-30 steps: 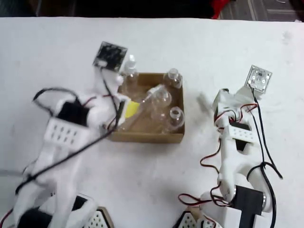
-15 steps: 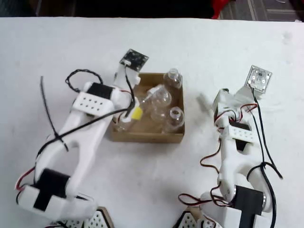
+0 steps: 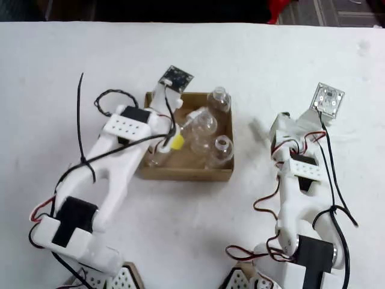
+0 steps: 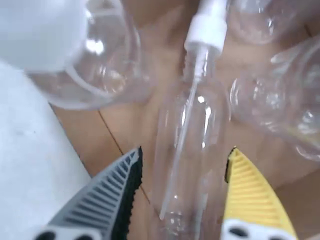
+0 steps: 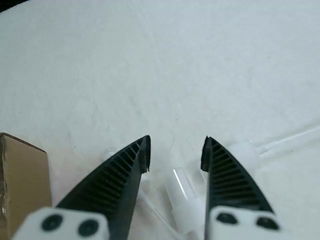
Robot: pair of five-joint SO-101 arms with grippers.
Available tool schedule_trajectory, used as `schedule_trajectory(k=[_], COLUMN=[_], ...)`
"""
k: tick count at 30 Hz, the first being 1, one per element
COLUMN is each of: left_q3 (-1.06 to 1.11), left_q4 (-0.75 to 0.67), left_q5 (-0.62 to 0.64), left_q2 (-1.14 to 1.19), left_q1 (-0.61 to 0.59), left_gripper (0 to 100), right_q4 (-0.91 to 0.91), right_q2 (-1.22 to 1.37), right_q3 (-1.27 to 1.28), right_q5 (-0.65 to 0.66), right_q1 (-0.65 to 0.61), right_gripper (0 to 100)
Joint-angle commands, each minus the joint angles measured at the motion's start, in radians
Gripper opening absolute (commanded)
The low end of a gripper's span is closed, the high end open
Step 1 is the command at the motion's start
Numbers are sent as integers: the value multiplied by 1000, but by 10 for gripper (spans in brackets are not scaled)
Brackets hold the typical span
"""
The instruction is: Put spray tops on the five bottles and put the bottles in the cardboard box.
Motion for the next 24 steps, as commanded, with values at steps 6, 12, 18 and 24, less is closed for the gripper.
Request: schedule_trajectory(k=[6, 12, 18, 24], left_q3=[-58, -201, -189, -187], left_q4=[-74, 32, 8, 11], left_q5=[-15, -8, -11, -9], left_q2=[102, 225, 223, 223], left_q1=[-4, -7, 1, 4], left_gripper=[251, 249, 223, 133], right_q4=[-24, -24, -24, -24], right_q2=[-2, -2, -2, -2], right_q3=[-6, -6, -6, -6], right_q5=[14, 14, 14, 14], right_q1=[-8, -8, -8, -8], right_gripper=[149, 149, 149, 149])
